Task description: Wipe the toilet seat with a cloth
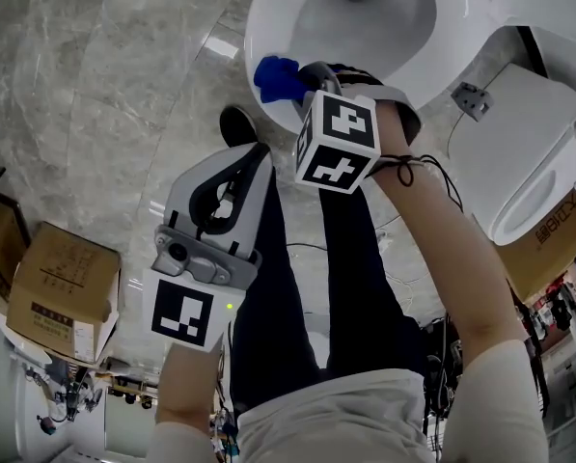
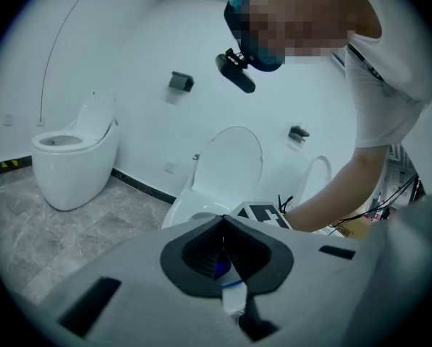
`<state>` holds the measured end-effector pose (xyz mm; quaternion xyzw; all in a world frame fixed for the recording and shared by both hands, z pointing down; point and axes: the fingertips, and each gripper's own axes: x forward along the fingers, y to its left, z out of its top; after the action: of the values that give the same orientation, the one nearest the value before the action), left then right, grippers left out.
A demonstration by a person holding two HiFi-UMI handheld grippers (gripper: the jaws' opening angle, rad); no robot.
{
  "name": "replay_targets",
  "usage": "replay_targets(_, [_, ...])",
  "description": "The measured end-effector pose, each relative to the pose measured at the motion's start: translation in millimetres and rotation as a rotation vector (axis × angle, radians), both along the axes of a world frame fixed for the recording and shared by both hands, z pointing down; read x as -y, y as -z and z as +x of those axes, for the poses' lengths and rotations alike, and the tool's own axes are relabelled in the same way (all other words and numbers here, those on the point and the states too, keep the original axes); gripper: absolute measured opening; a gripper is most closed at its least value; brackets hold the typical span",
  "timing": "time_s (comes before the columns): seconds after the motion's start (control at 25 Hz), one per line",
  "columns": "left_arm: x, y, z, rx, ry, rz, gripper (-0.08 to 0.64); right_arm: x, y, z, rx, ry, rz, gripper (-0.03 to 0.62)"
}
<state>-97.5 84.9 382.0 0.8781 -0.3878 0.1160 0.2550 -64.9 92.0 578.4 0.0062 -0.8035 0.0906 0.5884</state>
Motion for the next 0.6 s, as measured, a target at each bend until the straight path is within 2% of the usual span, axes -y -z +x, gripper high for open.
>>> replay_targets(0.24, [-5, 1, 7, 0.000, -0.008, -0.002, 0.005, -9, 3, 2, 0.016, -0.016, -0.012, 0.057])
replay_targets(0.6, [-5, 5, 13, 0.003, -0.020, 0.007, 0.005, -18, 7, 5, 0.043, -0.101, -0.026, 0.057])
